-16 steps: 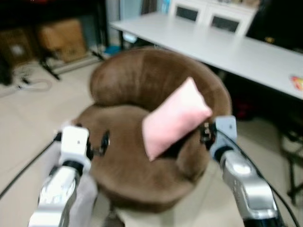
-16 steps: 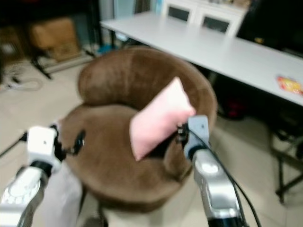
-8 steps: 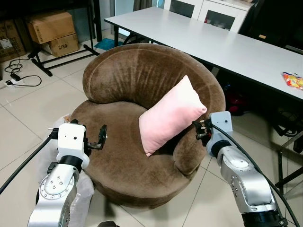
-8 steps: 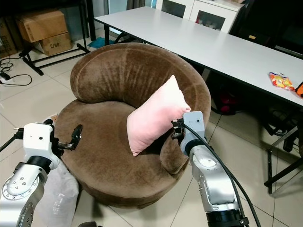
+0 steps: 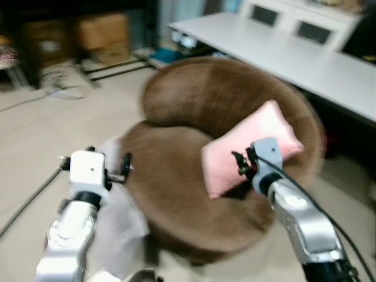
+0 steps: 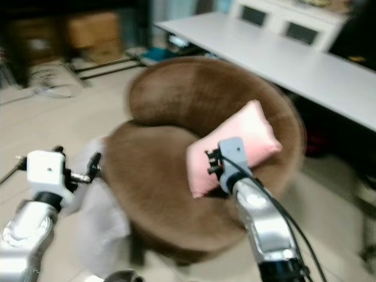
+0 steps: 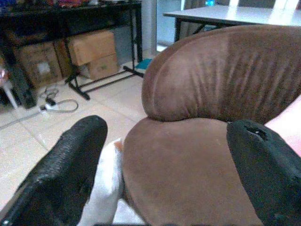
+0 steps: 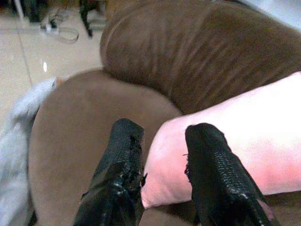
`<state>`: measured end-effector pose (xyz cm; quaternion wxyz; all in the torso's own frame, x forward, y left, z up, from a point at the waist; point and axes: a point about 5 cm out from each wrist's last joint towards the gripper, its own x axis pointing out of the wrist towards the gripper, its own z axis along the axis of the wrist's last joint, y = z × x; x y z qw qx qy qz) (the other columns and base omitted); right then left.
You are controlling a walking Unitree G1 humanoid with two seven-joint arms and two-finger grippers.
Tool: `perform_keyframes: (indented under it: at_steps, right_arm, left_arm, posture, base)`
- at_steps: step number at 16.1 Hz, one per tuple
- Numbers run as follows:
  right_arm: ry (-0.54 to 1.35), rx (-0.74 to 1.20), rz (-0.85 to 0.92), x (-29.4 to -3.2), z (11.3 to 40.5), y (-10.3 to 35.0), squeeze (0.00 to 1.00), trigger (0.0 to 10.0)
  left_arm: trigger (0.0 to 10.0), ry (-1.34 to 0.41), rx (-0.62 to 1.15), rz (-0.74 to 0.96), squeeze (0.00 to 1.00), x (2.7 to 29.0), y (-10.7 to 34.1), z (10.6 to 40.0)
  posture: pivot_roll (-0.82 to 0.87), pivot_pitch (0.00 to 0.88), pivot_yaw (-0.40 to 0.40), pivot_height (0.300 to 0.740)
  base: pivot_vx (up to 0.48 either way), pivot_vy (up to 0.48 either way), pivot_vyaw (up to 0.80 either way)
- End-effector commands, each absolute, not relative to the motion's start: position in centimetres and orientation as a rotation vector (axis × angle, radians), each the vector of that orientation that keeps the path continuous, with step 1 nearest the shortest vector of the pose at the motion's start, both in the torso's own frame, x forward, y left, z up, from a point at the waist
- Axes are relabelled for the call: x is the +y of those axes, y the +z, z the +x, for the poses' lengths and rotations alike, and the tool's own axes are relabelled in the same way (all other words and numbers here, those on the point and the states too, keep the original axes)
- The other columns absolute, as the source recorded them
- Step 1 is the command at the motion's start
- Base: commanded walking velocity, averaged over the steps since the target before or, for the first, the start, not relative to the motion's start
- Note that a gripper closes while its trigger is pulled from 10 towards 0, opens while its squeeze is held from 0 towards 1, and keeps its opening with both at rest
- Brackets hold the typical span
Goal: Move the pillow to the sofa from floor
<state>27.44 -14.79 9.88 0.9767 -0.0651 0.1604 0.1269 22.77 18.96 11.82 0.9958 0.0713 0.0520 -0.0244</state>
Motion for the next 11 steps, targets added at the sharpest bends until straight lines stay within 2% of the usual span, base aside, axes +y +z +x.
perform_keyframes:
  at_steps: [1,4,5,11]
  right_arm:
    - [0.259,0.301,-0.138,-14.8,27.7,10.4,0.00,10.0]
    - [0.250,0.304,-0.147,-15.1,27.8,10.3,0.00,10.0]
    - [0.236,0.302,-0.130,-15.2,27.9,10.3,0.00,10.0]
    - [0.084,0.302,-0.042,-15.4,27.2,9.6,0.00,10.0]
  left_arm:
    - [10.0,-0.040,0.090,0.164,0.00,19.1,12.2,22.9]
    - [10.0,-0.042,0.089,0.172,0.00,19.2,12.2,23.1]
    - [10.0,-0.041,0.088,0.173,0.00,19.3,12.3,23.2]
    - [10.0,0.018,0.017,0.189,0.00,20.2,12.8,23.4]
  posture:
    - [0.05,0.000,-0.133,0.740]
    - [0.05,0.000,-0.129,0.740]
    - [0.05,0.000,-0.129,0.740]
    - [0.04,0.000,-0.117,0.740]
  base:
    - [0.000,0.412,0.80]
    - [0.000,0.416,0.80]
    - [0.000,0.412,0.00]
    - [0.000,0.000,0.00]
